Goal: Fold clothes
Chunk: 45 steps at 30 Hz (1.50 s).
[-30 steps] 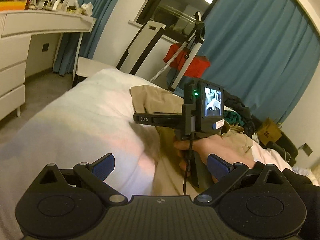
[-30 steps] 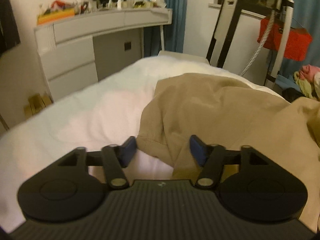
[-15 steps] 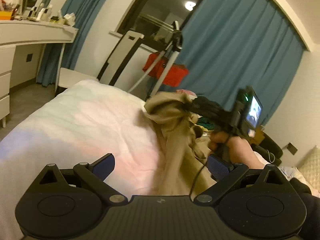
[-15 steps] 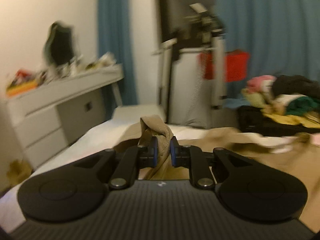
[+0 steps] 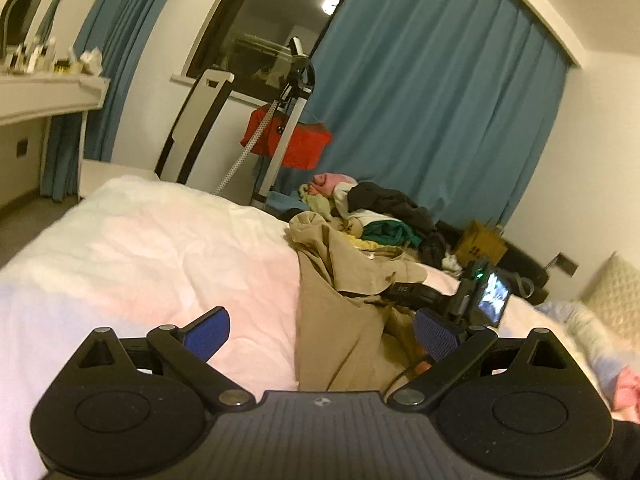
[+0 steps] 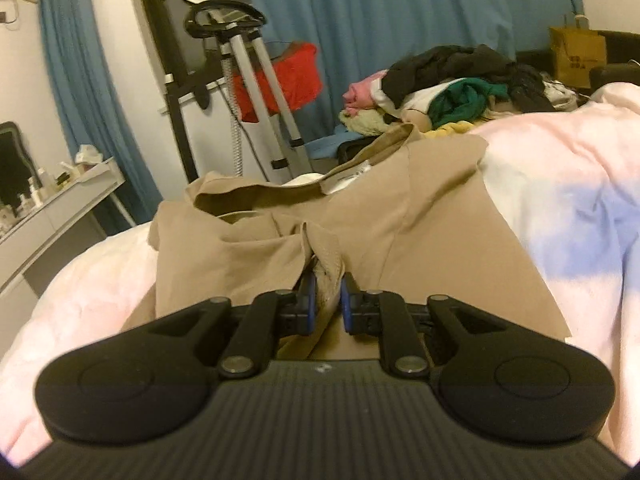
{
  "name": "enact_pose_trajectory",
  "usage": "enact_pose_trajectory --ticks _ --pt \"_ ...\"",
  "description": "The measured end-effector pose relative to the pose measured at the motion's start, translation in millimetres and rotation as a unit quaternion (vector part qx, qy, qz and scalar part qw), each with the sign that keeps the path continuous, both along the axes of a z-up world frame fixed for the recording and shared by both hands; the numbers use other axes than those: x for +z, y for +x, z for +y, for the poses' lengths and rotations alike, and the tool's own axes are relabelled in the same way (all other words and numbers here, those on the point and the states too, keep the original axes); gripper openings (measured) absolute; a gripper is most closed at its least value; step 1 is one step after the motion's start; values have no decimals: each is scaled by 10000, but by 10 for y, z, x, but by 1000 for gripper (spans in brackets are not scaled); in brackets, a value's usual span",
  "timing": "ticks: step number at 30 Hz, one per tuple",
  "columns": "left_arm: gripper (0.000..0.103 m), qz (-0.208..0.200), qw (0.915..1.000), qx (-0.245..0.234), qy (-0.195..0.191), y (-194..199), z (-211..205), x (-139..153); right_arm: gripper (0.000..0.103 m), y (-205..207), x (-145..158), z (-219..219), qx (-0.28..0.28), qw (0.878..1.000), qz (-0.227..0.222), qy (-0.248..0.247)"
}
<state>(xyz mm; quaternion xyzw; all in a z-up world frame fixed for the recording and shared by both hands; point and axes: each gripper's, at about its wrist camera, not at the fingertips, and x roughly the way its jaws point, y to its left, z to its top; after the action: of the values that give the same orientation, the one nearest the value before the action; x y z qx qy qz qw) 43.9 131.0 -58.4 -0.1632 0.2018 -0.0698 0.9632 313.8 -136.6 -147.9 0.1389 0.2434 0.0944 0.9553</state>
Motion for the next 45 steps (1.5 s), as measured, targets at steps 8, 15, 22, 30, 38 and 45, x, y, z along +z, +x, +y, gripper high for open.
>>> enact_pose_trajectory --ticks 8,15,22,30,38,45 --pt "95 3 9997 -118 -191 -4 -151 225 73 -474 479 -174 307 9989 -339 -63" --pt "95 -100 9992 -291 243 -316 -486 420 73 -1231 1029 -528 214 9973 -693 -73" --pt "95 97 9963 -502 691 -249 -832 462 73 -2031 1242 -886 -1 9978 -650 86" --pt "95 504 9909 -524 1129 774 -1194 328 73 -2348 1037 -1022 26 9983 -537 205" --pt "83 1477 9865 -207 680 2087 -1256 -272 73 -2201 892 -1143 95 9979 -446 458" --pt "61 1637 9857 363 164 2701 -1065 -731 73 -1985 651 -1185 68 9976 -251 641"
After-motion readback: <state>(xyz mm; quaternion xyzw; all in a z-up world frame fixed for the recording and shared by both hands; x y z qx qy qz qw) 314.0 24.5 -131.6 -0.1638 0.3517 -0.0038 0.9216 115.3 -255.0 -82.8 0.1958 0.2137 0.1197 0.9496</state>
